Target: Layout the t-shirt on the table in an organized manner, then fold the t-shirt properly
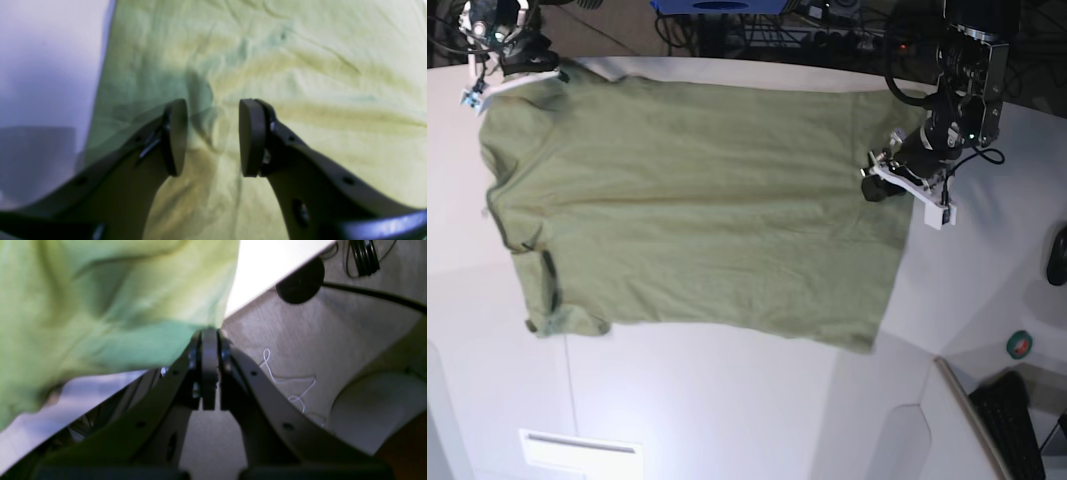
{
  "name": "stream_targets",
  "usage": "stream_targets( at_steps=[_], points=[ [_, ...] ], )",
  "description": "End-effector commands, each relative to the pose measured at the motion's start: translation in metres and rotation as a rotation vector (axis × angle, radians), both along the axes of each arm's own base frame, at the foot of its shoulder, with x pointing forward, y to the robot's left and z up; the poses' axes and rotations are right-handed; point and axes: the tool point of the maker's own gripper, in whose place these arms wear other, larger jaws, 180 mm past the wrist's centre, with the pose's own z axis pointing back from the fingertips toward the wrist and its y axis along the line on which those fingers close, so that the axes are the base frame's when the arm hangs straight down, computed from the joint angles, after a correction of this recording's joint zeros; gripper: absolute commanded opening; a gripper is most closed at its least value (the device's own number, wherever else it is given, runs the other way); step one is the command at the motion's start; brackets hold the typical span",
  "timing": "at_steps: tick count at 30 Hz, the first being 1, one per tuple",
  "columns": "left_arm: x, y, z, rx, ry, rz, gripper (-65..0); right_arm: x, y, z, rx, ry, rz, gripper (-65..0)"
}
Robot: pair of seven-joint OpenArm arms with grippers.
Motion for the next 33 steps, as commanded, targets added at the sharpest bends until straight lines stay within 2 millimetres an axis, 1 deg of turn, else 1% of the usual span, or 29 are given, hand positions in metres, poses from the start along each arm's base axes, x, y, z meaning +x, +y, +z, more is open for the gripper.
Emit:
stream_targets(
  at_steps=[1,3,4,5,6,7,8,9,11,13,14,15,18,20,22,24,26,28,31,32,33],
  points=[
    [0.011,0.004,0.012,0.005,-0.046,0.0,-40.2,0.007,-0.001,0.009,-0.012,-0.032,0.021,-65.0],
    [0.011,0.002,0.011,0.003,-0.045,-0.006,-40.3,0.013,0.0,0.019,-0.013,-0.06,0.034,-65.0],
    [0.01,0.002,0.01,0.002,-0.04,-0.005,-40.5,0.019,-0.001,0.025,-0.024,-0.087,0.038,-62.0],
    [0.012,0.001,0.01,0.001,-0.041,-0.006,-40.6,0.025,-0.002,0.029,-0.033,-0.112,0.042,-57.5],
    [0.014,-0.002,0.01,-0.005,-0.044,-0.005,-40.8,0.031,-0.006,0.033,-0.05,-0.136,0.048,-54.6],
    [0.014,-0.003,0.004,-0.006,-0.032,0.001,-42.5,0.042,-0.007,0.037,-0.061,-0.169,0.054,-53.6],
    [0.012,-0.001,-0.002,0.01,-0.016,0.0,-46.2,0.053,-0.012,0.04,-0.076,-0.193,0.065,-53.9],
    [0.012,0.002,-0.007,0.035,-0.001,-0.004,-52.3,0.063,-0.015,0.041,-0.083,-0.208,0.071,-53.9],
    [0.015,-0.001,-0.021,0.074,0.028,-0.016,-65.0,0.078,-0.011,0.03,-0.068,-0.198,0.105,-53.9],
    [0.019,-0.005,-0.032,0.115,0.053,-0.036,-65.0,0.091,-0.006,0.015,-0.06,-0.168,0.165,-54.5],
    [0.021,-0.01,-0.036,0.13,0.062,-0.048,-65.0,0.097,-0.001,0.005,-0.049,-0.149,0.194,-57.9],
    [0.024,-0.014,-0.038,0.141,0.063,-0.058,-65.0,0.101,0.003,-0.003,-0.042,-0.132,0.213,-64.2],
    [0.039,-0.02,-0.034,0.153,0.046,-0.063,-65.0,0.113,0.008,-0.025,-0.021,-0.085,0.219,-65.0],
    [0.05,-0.023,-0.028,0.149,0.025,-0.064,-65.0,0.127,0.007,-0.032,-0.016,-0.076,0.212,-65.0],
    [0.062,-0.024,-0.021,0.15,0.0,-0.065,-65.0,0.145,0.007,-0.035,-0.012,-0.08,0.207,-65.0],
    [0.077,-0.028,-0.014,0.144,-0.021,-0.063,-65.0,0.169,0.006,-0.035,-0.008,-0.09,0.2,-65.0],
    [0.09,-0.026,-0.013,0.141,-0.021,-0.053,-65.0,0.188,0.004,-0.035,-0.007,-0.094,0.193,-65.0],
    [0.1,-0.023,-0.017,0.136,-0.002,-0.038,-65.0,0.209,0.001,-0.031,-0.016,-0.118,0.189,-65.0],
    [0.116,-0.019,-0.017,0.127,0.013,-0.02,-65.0,0.229,-0.005,-0.027,-0.039,-0.152,0.186,-65.0],
    [0.123,-0.018,-0.012,0.124,0.003,-0.014,-65.0,0.234,-0.012,-0.024,-0.054,-0.161,0.185,-65.0],
    [0.129,-0.018,-0.007,0.122,-0.01,-0.01,-65.0,0.237,-0.015,-0.021,-0.061,-0.171,0.184,-65.0]
  ],
)
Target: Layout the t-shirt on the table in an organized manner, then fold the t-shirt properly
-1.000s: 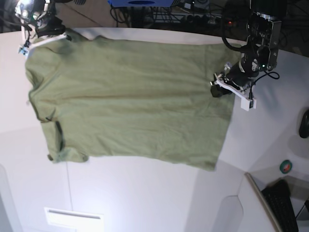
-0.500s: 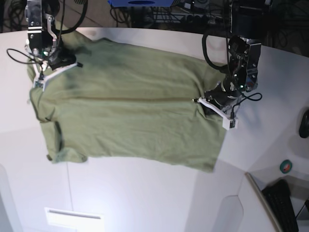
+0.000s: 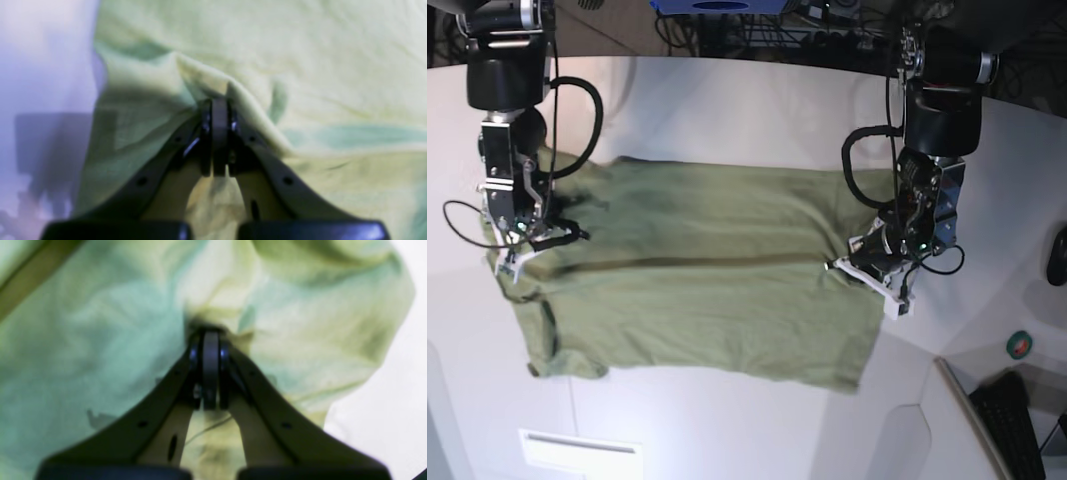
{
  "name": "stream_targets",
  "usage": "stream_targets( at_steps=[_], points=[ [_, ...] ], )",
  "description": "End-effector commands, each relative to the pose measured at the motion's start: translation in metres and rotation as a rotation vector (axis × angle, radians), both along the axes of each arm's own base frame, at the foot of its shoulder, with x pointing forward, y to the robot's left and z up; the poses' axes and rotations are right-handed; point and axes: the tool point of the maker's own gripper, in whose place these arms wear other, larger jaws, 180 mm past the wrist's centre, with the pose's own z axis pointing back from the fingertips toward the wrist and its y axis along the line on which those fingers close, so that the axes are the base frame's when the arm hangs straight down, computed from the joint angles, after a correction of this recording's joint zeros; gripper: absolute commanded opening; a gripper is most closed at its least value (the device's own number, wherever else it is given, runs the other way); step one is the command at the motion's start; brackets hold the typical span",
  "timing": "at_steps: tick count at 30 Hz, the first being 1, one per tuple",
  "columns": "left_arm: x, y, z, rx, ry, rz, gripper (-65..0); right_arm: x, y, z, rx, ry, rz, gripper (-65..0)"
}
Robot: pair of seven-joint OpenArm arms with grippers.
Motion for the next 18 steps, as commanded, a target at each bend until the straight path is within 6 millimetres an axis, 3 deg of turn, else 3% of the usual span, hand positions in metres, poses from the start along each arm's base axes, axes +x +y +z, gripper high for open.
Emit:
stream_targets(
  at_steps=[1,3,6,9,10,13,15,16,18],
  points=[
    [0.013,0.005,0.014,0.011,-0.036,-0.001,-65.0,0.019,-0.012,0.02,-0.039,-0.069,0.003,-65.0],
    [0.022,0.002,0.03,0.014,-0.087,-0.012,-65.0,0.018,-0.014,0.036,-0.05,-0.124,0.009,-65.0],
    [0.011,0.006,0.041,0.025,-0.136,-0.011,-65.0,0.013,-0.01,0.067,-0.068,-0.227,0.033,-65.0],
    [-0.012,0.03,0.05,0.029,-0.174,0.062,-65.0,-0.002,-0.002,0.09,-0.074,-0.294,0.054,-65.0],
    [-0.02,0.039,0.055,0.034,-0.184,0.089,-61.5,-0.006,0.0,0.096,-0.075,-0.311,0.06,-64.8],
    [-0.054,0.067,0.062,0.03,-0.154,0.163,-30.4,-0.024,0.006,0.108,-0.077,-0.334,0.082,-38.6],
    [-0.079,0.08,0.065,-0.025,-0.143,0.223,-13.2,-0.036,0.013,0.112,-0.071,-0.34,0.134,-24.0],
    [-0.09,0.084,0.065,-0.06,-0.142,0.254,-7.6,-0.041,0.021,0.113,-0.058,-0.341,0.179,-19.4],
    [-0.11,0.091,0.065,-0.127,-0.141,0.307,-4.6,-0.053,0.033,0.114,-0.032,-0.343,0.242,-15.6]
  ],
)
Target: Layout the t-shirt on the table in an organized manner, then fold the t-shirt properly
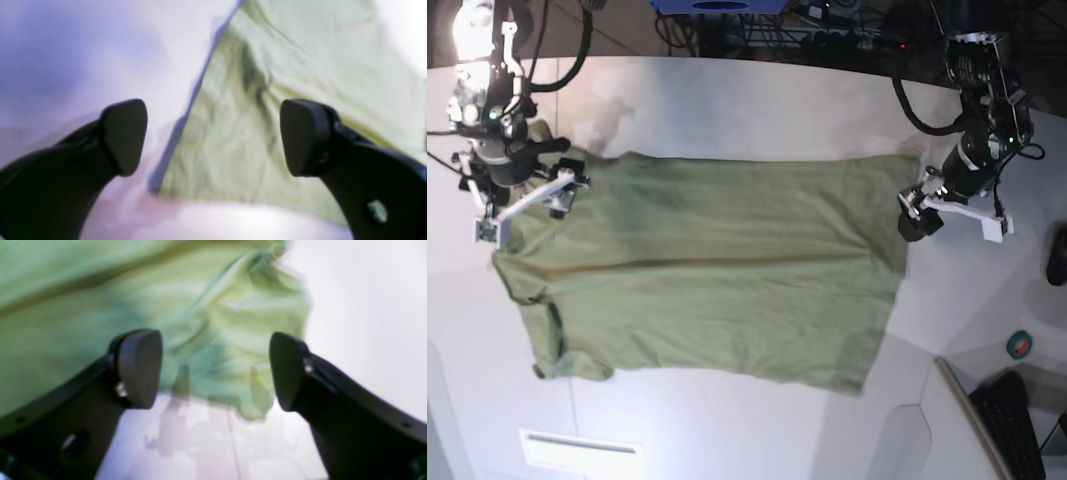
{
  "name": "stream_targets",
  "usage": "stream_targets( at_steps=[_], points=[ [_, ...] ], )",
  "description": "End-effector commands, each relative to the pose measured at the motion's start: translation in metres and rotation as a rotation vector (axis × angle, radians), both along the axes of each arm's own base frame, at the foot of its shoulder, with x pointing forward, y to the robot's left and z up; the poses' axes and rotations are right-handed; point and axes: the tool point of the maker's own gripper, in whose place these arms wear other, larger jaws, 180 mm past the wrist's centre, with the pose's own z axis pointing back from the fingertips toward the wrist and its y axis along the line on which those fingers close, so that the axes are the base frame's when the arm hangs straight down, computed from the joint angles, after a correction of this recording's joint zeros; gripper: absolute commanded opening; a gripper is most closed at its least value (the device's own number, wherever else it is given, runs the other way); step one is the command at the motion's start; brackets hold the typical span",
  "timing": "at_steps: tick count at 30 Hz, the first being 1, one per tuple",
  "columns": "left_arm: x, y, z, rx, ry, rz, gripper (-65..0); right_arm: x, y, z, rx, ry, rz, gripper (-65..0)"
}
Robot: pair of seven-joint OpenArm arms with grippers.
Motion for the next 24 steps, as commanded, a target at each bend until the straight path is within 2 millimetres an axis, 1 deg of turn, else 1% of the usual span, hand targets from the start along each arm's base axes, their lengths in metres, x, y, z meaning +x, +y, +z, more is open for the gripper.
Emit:
stream_targets(
  at_steps=[1,3,6,9,10,13,16,18,20,21,22,24],
  points=[
    [-0.008,0.011,0.005,-0.003,-0.008,0.014,-5.8,-0.001,-0.005,0.01,-0.007,-0.049,-0.006,-15.6],
    [-0.026,0.01,-0.003,-0.065,0.012,0.033,-8.6,-0.015,-0.009,0.006,0.01,-0.058,-0.031,-15.6],
    [-0.053,0.008,-0.018,-0.122,0.063,0.061,-11.8,-0.038,-0.026,-0.001,0.012,-0.04,-0.063,-15.6],
    [-0.065,0.01,-0.036,-0.143,0.114,0.087,-11.7,-0.05,-0.04,-0.003,0.001,-0.028,-0.072,-15.6],
    [-0.066,0.009,-0.041,-0.151,0.123,0.088,-11.7,-0.052,-0.045,-0.004,-0.004,-0.024,-0.078,-15.6],
    [-0.05,-0.017,-0.049,-0.191,0.113,-0.001,-11.7,-0.057,-0.061,-0.011,-0.011,-0.006,-0.111,-15.6],
    [-0.04,-0.035,-0.058,-0.217,0.128,-0.05,-11.8,-0.068,-0.088,-0.023,-0.014,0.023,-0.2,-15.6],
    [-0.041,-0.038,-0.064,-0.231,0.145,-0.048,-12.0,-0.073,-0.099,-0.031,0.027,0.02,-0.226,-15.6],
    [-0.041,-0.039,-0.068,-0.239,0.156,-0.043,-12.8,-0.077,-0.101,-0.04,0.117,-0.004,-0.229,-15.6],
    [-0.041,-0.04,-0.07,-0.242,0.161,-0.043,-16.0,-0.077,-0.102,-0.044,0.145,-0.011,-0.224,-15.6],
    [-0.042,-0.04,-0.072,-0.245,0.164,-0.042,-20.9,-0.075,-0.106,-0.049,0.156,-0.005,-0.218,-15.6],
    [-0.04,-0.04,-0.07,-0.244,0.159,-0.045,-34.6,-0.075,-0.111,-0.064,0.183,0.028,-0.225,-15.6]
  ],
)
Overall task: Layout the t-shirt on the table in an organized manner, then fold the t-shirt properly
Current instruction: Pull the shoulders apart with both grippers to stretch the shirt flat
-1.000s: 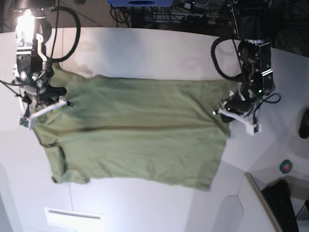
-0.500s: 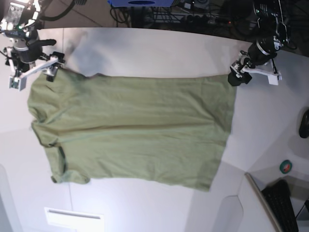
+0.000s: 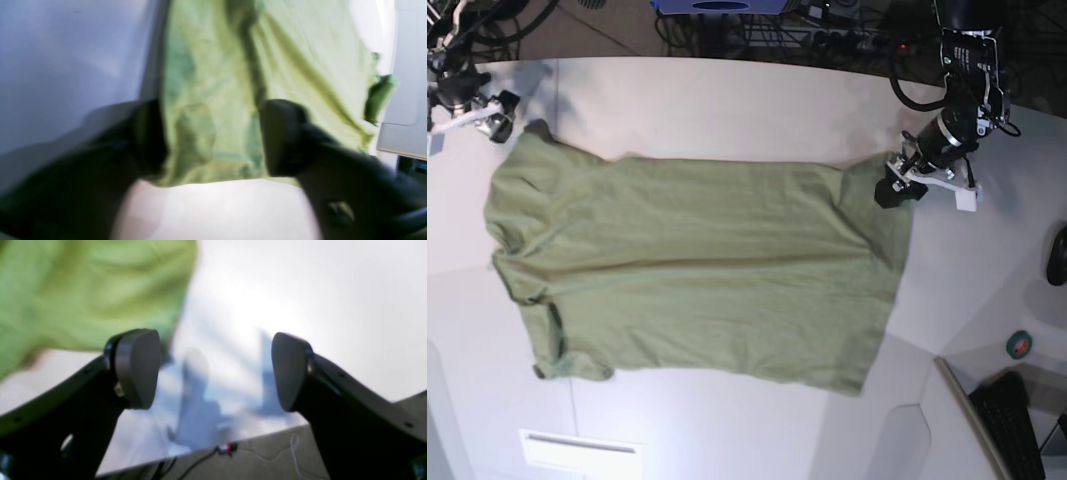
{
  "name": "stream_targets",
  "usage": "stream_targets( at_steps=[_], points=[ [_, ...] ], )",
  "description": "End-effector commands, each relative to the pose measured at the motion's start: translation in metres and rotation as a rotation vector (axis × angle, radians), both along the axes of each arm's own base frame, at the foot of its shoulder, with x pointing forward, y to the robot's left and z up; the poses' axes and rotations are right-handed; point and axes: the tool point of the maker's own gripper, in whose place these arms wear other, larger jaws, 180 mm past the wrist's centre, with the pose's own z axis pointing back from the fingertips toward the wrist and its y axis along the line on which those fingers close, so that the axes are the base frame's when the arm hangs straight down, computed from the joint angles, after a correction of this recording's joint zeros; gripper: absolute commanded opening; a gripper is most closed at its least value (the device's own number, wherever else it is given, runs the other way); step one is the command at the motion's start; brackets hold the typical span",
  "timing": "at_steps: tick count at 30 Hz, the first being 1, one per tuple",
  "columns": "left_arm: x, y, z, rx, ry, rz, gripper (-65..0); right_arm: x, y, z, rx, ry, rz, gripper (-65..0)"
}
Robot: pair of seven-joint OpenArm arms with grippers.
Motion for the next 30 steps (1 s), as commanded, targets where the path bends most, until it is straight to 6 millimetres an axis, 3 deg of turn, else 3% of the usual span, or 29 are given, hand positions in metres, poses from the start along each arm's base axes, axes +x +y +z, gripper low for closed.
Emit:
stream_targets(
  at_steps=[1,4,5,10,14,21,24,27,30],
  points=[
    [-0.014,-0.001,-0.009,0.011,0.07,-0.025,-42.9,0.014,-0.008,0.004,-0.005,-0.044,-0.004,-15.6],
    [-0.004,-0.001,0.002,0.024,0.034,-0.037,-63.2,0.013,-0.01,-0.011,0.03,-0.013,-0.013,-15.6],
    [-0.003,-0.001,0.004,0.026,0.028,-0.041,-65.0,0.013,-0.01,-0.012,0.035,-0.011,-0.015,-15.6],
    [-0.003,-0.001,0.005,0.028,0.027,-0.041,-65.0,0.017,0.009,-0.012,0.071,-0.03,0.088,-15.6],
    [-0.003,-0.001,0.005,0.028,0.027,-0.041,-65.0,0.016,0.021,-0.026,0.135,0.021,0.107,-15.6],
    [-0.004,0.0,0.005,0.029,0.03,-0.041,-65.0,0.02,0.038,-0.025,0.18,0.031,0.216,-15.6],
    [-0.005,0.0,0.004,0.029,0.032,-0.041,-65.0,0.023,0.036,-0.015,0.195,-0.001,0.2,-15.6],
    [-0.005,0.0,0.004,0.029,0.033,-0.041,-65.0,0.02,0.017,0.004,0.189,-0.034,0.14,-15.6],
    [-0.005,0.0,0.004,0.029,0.033,-0.041,-65.0,0.013,0.006,0.009,0.182,-0.002,0.117,-15.6]
  ],
)
